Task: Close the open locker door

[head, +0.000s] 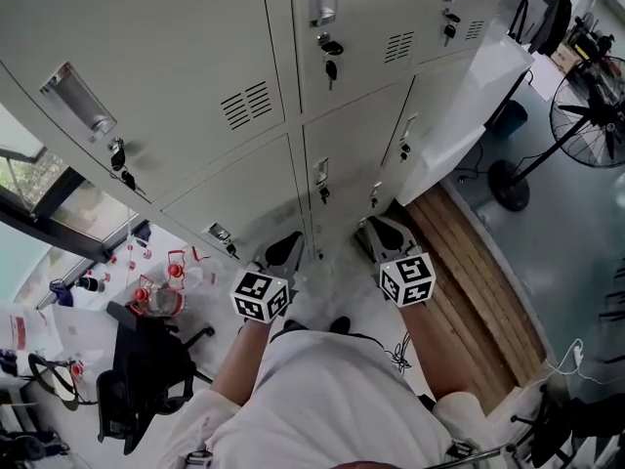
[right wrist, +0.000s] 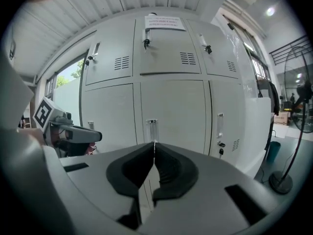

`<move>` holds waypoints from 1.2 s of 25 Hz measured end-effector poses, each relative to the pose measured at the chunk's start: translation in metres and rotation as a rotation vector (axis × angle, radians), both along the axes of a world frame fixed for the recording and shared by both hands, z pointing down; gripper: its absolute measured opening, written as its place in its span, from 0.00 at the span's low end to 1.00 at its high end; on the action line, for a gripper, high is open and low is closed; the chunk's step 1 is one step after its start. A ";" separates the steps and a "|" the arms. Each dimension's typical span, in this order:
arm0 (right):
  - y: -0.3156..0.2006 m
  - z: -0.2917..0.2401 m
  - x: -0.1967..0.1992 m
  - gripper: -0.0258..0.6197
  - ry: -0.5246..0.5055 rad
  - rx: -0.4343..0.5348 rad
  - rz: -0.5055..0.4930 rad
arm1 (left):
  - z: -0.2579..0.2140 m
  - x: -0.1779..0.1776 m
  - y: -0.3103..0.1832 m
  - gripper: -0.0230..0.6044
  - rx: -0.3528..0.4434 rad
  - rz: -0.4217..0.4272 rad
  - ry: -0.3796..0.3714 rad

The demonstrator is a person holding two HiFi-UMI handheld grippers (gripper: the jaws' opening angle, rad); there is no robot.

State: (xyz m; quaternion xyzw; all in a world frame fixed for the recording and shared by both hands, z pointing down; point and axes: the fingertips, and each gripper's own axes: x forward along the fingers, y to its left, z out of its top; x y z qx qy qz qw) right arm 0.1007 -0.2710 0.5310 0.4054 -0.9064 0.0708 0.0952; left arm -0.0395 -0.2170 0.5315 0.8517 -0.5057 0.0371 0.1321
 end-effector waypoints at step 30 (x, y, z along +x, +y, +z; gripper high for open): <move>0.030 -0.036 -0.008 0.04 -0.013 0.056 0.125 | -0.023 -0.026 0.004 0.06 0.017 0.123 0.017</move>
